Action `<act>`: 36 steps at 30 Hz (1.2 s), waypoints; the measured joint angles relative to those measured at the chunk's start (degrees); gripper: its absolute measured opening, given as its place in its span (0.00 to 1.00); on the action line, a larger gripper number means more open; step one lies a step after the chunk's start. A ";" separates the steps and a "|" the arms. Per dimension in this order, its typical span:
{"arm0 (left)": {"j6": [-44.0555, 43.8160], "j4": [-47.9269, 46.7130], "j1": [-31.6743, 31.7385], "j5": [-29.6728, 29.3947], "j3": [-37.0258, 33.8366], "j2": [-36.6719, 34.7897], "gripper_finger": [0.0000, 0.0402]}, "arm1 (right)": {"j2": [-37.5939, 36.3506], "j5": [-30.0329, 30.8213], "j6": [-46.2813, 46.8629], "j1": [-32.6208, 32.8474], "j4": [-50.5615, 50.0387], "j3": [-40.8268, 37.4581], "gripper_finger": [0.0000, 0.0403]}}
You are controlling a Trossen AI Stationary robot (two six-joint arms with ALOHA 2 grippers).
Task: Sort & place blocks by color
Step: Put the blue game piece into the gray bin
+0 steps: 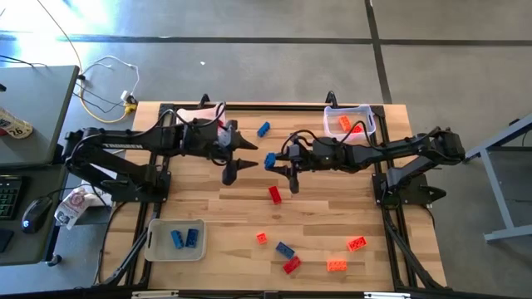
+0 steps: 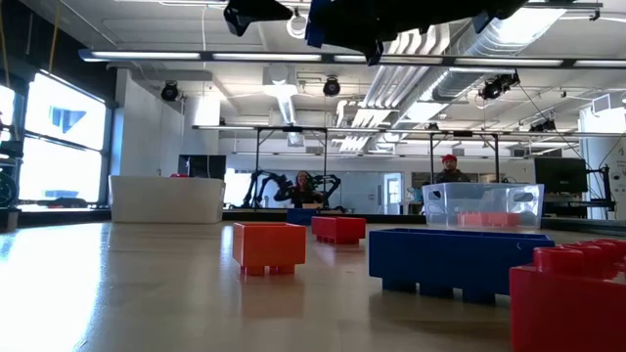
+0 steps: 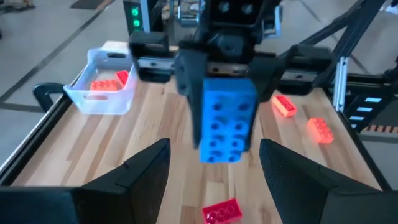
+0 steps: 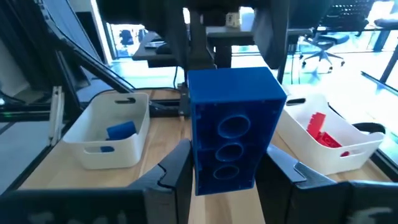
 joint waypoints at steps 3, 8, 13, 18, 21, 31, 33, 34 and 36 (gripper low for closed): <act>0.00 0.93 -0.38 -0.02 0.05 1.62 0.58 | 0.00 0.56 0.00 -0.02 -0.19 0.00 0.28; -0.27 2.27 -0.37 -0.02 0.02 3.91 0.58 | 0.02 0.97 0.50 -0.02 -2.64 0.00 0.28; -0.50 3.37 -0.37 -0.02 0.01 5.69 0.58 | 0.02 4.00 1.79 -0.02 -6.22 0.00 0.28; -0.50 6.32 -0.37 -0.02 0.00 7.43 0.58 | 0.02 4.33 1.95 -0.04 -6.23 0.00 0.28; -0.49 7.57 -0.37 -0.02 0.00 8.32 0.58 | 0.02 4.33 1.70 -0.02 -6.19 0.00 0.28; -0.49 11.08 -0.29 -0.44 0.02 9.22 0.58 | 0.02 2.91 1.68 0.02 -5.81 0.00 0.28; -0.47 11.68 -0.29 -0.44 0.02 9.22 0.58 | 0.04 2.52 1.66 0.02 -5.19 0.00 0.28; -0.33 11.94 -0.29 -0.44 0.02 9.22 0.58 | 0.04 2.11 1.71 0.02 -4.63 0.00 0.28; 0.91 11.86 -0.29 -0.45 0.02 9.20 0.57 | 0.04 1.32 1.80 0.02 -3.40 0.00 0.28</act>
